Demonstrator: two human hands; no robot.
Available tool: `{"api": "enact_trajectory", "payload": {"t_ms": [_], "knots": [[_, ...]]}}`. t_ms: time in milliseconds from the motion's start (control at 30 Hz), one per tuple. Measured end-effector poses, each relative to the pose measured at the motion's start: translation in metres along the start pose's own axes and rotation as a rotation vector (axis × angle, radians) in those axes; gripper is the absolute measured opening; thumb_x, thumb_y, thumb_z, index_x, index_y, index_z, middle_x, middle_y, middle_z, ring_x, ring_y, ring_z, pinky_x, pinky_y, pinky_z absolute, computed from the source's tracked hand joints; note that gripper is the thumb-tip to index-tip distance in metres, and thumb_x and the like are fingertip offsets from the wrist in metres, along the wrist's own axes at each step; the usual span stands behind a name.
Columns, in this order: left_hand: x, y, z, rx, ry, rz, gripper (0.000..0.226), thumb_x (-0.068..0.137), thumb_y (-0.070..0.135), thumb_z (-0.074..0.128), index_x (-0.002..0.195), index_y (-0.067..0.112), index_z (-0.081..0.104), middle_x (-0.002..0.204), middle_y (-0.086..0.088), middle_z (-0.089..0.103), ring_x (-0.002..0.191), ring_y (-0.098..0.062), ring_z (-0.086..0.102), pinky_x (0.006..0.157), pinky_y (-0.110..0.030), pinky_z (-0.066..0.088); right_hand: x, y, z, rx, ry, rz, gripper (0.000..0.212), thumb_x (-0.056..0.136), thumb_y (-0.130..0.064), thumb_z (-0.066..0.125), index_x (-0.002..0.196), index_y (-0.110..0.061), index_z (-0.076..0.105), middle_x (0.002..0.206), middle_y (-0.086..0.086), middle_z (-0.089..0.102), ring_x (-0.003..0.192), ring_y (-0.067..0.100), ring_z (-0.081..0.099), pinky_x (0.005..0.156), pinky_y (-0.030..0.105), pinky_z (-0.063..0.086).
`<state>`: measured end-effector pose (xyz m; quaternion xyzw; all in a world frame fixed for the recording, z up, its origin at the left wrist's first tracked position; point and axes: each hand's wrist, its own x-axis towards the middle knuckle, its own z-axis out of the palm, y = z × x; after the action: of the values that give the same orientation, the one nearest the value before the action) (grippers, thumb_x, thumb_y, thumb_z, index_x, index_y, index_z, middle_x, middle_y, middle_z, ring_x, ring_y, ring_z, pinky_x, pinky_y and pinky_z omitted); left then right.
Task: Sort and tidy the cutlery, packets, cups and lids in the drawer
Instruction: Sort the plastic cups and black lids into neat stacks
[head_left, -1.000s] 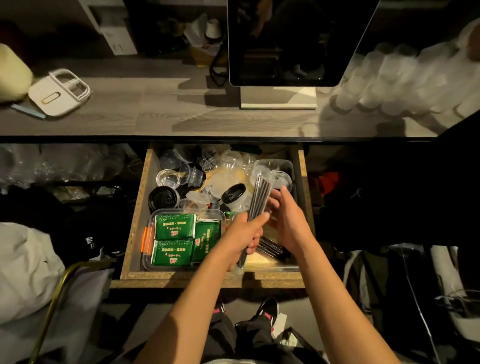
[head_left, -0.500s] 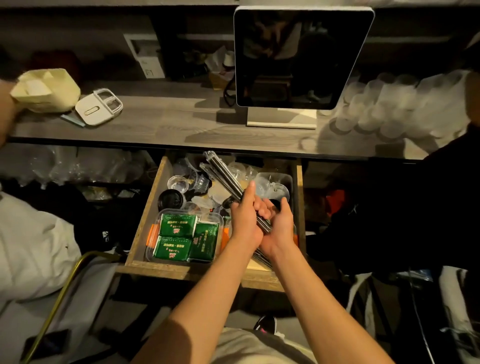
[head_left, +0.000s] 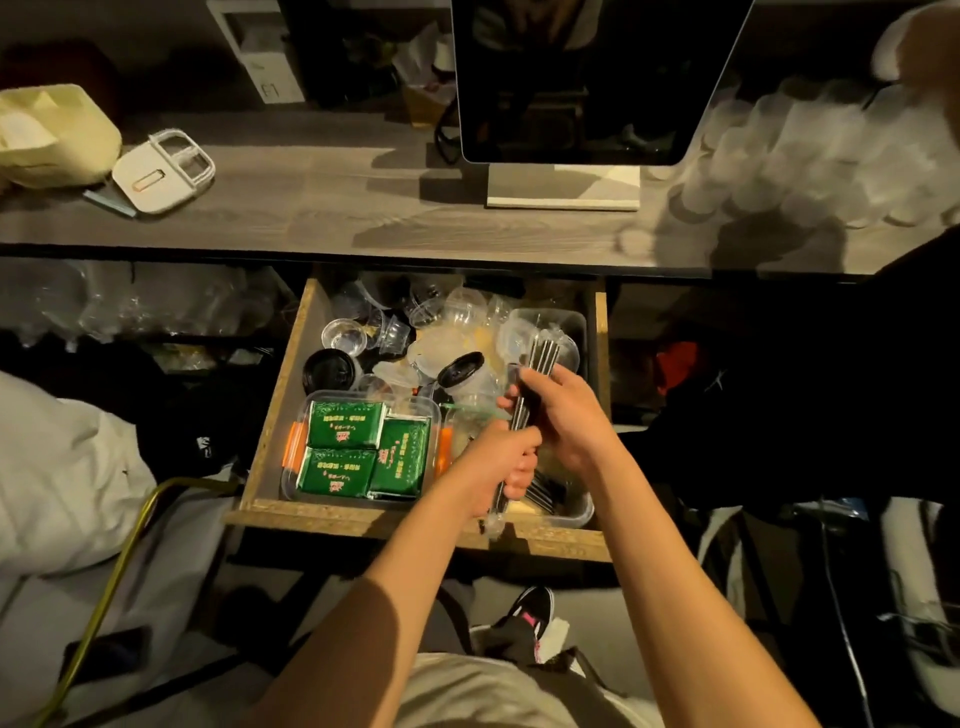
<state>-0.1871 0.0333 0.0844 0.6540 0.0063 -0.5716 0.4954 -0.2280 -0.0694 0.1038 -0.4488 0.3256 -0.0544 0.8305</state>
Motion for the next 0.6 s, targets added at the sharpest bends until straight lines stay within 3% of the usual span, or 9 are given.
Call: {"api": "enact_trajectory", "payload": {"t_ms": [100, 167, 233, 267, 367, 433, 533, 600], "knots": [[0.009, -0.007, -0.002, 0.021, -0.085, -0.005, 0.022, 0.098, 0.009, 0.048, 0.076, 0.013, 0.045, 0.051, 0.001, 0.042, 0.041, -0.011, 0.04, 0.04, -0.025, 0.035, 0.012, 0.011, -0.008, 0.106, -0.018, 0.057, 0.005, 0.103, -0.015, 0.048, 0.104, -0.01, 0.05, 0.068, 0.003, 0.049, 0.057, 0.016, 0.053, 0.064, 0.03, 0.053], [0.016, -0.012, -0.008, 0.047, -0.126, -0.008, 0.01, 0.099, 0.016, 0.055, 0.094, 0.008, 0.058, 0.074, -0.004, 0.061, 0.065, -0.014, 0.059, 0.067, -0.033, 0.052, 0.024, 0.018, -0.018, 0.078, 0.037, 0.044, 0.008, 0.104, -0.017, 0.046, 0.1, -0.011, 0.05, 0.065, 0.002, 0.047, 0.053, 0.014, 0.05, 0.059, 0.029, 0.052], [0.025, -0.022, -0.018, 0.062, -0.124, -0.06, 0.034, 0.097, 0.029, 0.062, 0.124, 0.009, 0.057, 0.117, -0.003, 0.064, 0.107, -0.016, 0.06, 0.104, -0.038, 0.047, 0.038, 0.023, -0.029, -0.116, 0.103, 0.013, 0.013, 0.103, -0.019, 0.047, 0.094, -0.014, 0.053, 0.065, -0.002, 0.052, 0.053, 0.011, 0.051, 0.058, 0.029, 0.048], [0.032, -0.028, -0.023, 0.044, -0.089, -0.084, 0.047, 0.096, 0.035, 0.063, 0.134, 0.01, 0.053, 0.132, -0.004, 0.059, 0.12, -0.019, 0.056, 0.11, -0.04, 0.043, 0.046, 0.027, -0.034, -0.248, 0.114, 0.003, 0.014, 0.103, -0.02, 0.048, 0.092, -0.016, 0.056, 0.066, -0.005, 0.056, 0.056, 0.008, 0.054, 0.062, 0.029, 0.046], [0.049, -0.04, -0.034, -0.185, 0.093, -0.067, 0.058, 0.099, 0.044, 0.054, 0.143, 0.008, 0.046, 0.141, -0.014, 0.053, 0.124, -0.029, 0.057, 0.107, -0.043, 0.047, 0.061, 0.044, -0.041, -0.479, 0.012, 0.061, 0.014, 0.102, -0.017, 0.048, 0.097, -0.018, 0.061, 0.076, -0.008, 0.067, 0.07, 0.005, 0.063, 0.071, 0.026, 0.049], [0.063, -0.044, -0.038, -0.304, 0.148, -0.019, 0.062, 0.097, 0.05, 0.051, 0.144, 0.01, 0.046, 0.141, -0.012, 0.054, 0.128, -0.028, 0.054, 0.112, -0.046, 0.042, 0.068, 0.055, -0.04, -0.593, -0.131, 0.115, 0.015, 0.102, -0.011, 0.047, 0.097, -0.017, 0.06, 0.075, -0.008, 0.068, 0.066, 0.001, 0.063, 0.068, 0.022, 0.048], [0.081, -0.04, -0.038, -0.384, 0.17, 0.042, 0.03, 0.099, 0.044, 0.05, 0.121, 0.025, 0.059, 0.121, -0.002, 0.066, 0.111, -0.015, 0.062, 0.101, -0.036, 0.047, 0.075, 0.06, -0.037, -0.693, -0.277, 0.209, 0.016, 0.101, -0.004, 0.045, 0.096, -0.012, 0.057, 0.065, -0.008, 0.063, 0.052, -0.003, 0.057, 0.053, 0.013, 0.044], [0.094, -0.039, -0.038, -0.411, 0.193, 0.071, 0.021, 0.103, 0.034, 0.047, 0.107, 0.024, 0.065, 0.116, -0.005, 0.069, 0.102, -0.013, 0.067, 0.091, -0.031, 0.052, 0.08, 0.066, -0.039, -0.692, -0.307, 0.245, 0.012, 0.1, -0.003, 0.046, 0.097, -0.008, 0.056, 0.051, -0.008, 0.056, 0.04, 0.002, 0.049, 0.041, 0.014, 0.037]]}}
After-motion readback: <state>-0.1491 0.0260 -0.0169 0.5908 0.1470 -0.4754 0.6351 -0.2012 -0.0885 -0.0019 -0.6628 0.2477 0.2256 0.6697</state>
